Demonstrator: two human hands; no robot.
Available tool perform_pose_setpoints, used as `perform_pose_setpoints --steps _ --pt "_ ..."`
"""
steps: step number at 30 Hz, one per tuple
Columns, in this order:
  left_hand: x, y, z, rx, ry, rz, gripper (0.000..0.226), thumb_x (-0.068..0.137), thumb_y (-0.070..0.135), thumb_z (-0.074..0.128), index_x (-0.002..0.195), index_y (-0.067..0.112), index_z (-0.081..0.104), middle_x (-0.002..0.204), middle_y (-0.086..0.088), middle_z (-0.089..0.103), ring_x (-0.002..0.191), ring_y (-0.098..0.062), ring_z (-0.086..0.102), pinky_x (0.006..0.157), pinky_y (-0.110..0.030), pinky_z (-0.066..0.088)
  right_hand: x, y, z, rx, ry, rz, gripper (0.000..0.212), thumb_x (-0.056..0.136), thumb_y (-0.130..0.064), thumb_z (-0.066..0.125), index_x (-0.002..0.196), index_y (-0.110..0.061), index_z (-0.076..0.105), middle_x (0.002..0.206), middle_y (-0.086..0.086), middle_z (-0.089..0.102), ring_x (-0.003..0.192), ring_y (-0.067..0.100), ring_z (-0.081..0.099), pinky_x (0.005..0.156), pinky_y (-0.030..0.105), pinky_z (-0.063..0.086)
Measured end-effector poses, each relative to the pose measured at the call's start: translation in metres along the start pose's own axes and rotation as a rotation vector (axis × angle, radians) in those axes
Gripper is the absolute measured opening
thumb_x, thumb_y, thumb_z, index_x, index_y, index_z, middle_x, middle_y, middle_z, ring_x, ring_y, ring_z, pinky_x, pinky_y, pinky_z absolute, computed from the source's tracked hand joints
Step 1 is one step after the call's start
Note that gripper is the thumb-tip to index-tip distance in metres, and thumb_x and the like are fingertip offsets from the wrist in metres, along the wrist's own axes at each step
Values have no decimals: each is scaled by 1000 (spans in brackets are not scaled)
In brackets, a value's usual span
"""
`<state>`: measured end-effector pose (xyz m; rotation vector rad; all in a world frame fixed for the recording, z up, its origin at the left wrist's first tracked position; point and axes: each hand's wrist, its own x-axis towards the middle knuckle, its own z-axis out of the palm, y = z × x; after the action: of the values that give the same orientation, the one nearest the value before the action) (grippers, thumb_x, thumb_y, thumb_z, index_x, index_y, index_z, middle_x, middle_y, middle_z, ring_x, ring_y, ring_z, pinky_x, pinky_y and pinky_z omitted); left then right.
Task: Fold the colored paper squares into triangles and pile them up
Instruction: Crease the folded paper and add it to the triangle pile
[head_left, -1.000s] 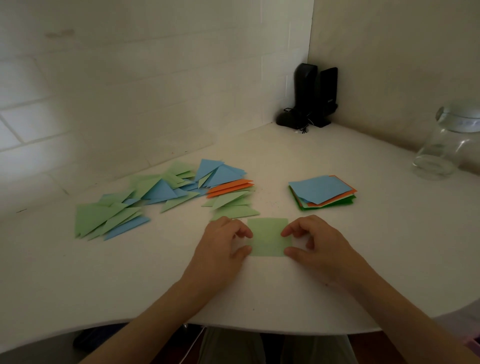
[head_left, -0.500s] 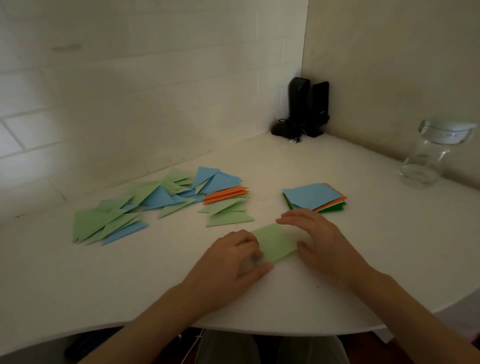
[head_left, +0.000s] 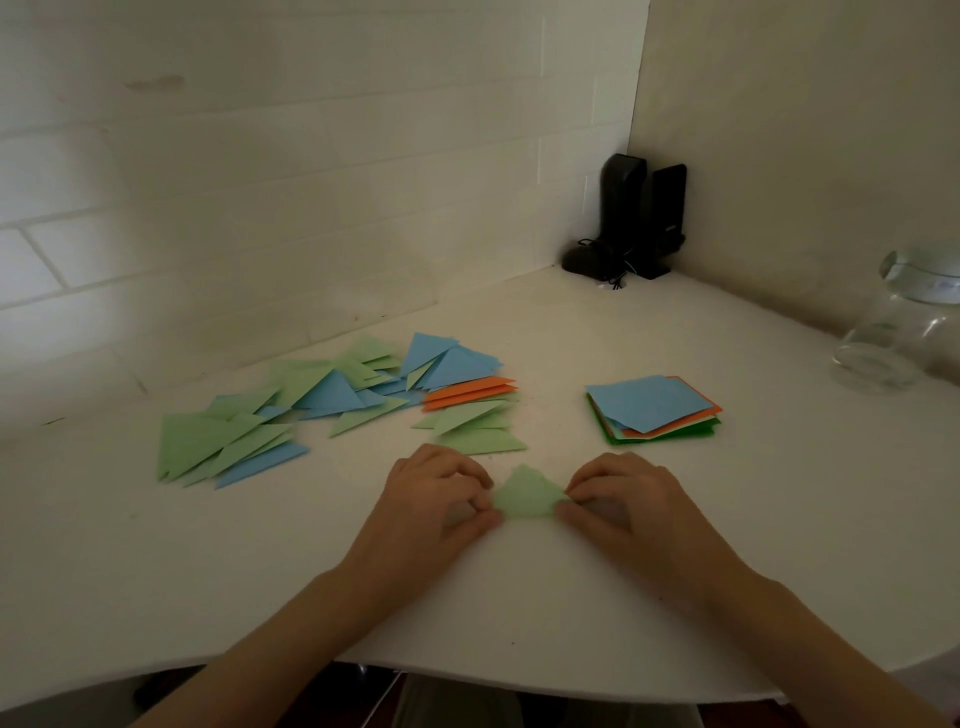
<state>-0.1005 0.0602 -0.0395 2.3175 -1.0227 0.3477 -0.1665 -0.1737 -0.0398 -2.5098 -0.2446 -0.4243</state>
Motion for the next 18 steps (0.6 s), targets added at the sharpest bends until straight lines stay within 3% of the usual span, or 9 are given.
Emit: perform_pose_setpoints --steps 4,12,18 --pt "2 8 7 -54 69 -208 34 73 59 51 70 28 65 88 19 57 92 -2 46 83 -29 41 1 -4 8 -32 87 94 30 79 -54 56 73 -27 69 84 -18 58 83 9 55 75 39 47" --pt "8 21 26 290 114 -289 48 76 71 42 67 27 57 82 10 42 83 -13 39 69 -28 34 10 -15 16 -148 69 230 33 76 -61 60 67 -30 54 88 -13 49 90 9 45 77 32 38" --pt "8 24 22 250 26 -361 35 79 65 52 78 30 59 94 12 41 96 -11 35 78 -27 25 12 -19 12 -180 37 288 33 73 -64 60 67 -33 51 88 -14 46 91 8 44 77 30 38"
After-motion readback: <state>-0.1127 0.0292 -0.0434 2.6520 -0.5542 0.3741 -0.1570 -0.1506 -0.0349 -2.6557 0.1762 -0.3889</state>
